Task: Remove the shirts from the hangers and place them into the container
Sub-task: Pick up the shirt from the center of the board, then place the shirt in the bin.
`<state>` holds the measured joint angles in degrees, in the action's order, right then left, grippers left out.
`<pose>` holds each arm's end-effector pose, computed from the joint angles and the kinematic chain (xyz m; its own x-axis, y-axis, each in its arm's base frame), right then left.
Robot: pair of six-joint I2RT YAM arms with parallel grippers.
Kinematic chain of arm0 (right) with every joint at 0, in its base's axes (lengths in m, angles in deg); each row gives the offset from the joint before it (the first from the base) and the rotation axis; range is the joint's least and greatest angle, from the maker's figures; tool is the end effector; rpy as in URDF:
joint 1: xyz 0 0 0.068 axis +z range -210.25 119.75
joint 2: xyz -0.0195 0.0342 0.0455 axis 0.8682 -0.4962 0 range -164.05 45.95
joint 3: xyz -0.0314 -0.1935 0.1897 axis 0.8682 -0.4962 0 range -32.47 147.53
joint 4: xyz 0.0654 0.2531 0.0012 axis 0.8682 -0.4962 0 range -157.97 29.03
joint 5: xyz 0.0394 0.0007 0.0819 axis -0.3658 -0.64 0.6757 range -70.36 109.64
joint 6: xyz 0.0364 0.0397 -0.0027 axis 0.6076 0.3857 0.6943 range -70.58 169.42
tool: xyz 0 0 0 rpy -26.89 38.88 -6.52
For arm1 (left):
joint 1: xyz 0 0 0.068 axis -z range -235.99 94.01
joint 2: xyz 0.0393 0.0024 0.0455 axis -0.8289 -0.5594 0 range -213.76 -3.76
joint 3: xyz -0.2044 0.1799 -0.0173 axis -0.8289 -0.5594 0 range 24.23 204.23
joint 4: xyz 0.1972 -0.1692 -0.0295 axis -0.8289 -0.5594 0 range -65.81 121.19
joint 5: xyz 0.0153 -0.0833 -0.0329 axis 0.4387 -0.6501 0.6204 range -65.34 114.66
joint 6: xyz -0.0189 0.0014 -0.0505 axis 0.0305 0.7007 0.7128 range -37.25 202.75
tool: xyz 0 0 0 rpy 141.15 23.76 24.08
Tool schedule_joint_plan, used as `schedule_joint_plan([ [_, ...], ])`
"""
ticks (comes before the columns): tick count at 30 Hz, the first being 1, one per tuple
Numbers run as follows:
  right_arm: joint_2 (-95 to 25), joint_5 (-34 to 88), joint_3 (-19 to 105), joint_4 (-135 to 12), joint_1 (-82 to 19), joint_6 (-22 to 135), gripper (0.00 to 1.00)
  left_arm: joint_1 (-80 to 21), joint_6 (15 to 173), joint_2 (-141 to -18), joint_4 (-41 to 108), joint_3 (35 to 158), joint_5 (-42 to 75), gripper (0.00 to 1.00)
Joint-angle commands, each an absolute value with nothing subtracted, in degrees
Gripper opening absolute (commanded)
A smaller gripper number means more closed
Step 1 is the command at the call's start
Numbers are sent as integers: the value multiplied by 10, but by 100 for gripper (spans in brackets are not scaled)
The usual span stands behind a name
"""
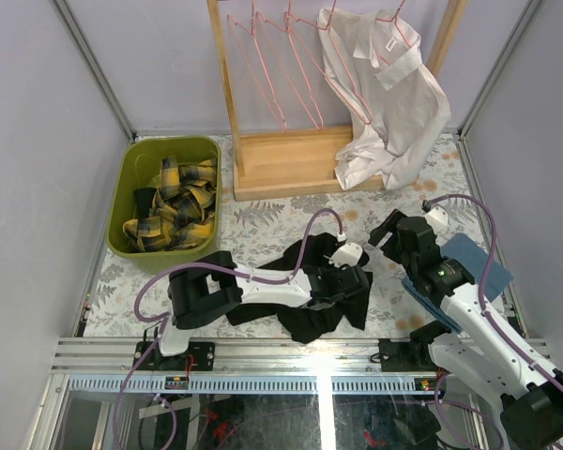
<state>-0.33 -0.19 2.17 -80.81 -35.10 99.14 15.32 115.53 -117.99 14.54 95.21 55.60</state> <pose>0.1691 0.0662 0.2574 -0.4108 0.5999 -0.6866 0.2713 0.7994 0.5361 0.1456 -0.3733 0.1396 -0.6282 0.4079 -0.6625 0.4635 0.8802 0.1024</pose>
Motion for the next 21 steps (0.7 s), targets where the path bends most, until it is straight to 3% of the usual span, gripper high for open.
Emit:
schedule_joint_plan([
  [1,-1,-8,23,-784,-349,994,80,143,1165,-1199,-9,886,623,10],
  [3,1,-10,24,-787,-348,994,80,143,1169,-1159,-17,888,648,0],
  [12,5,-14,23,-786,-349,992,80,143,1150,-961,-84,926,779,0],
  [21,2,-7,21,-784,-348,996,80,143,1121,-831,-146,970,834,0],
])
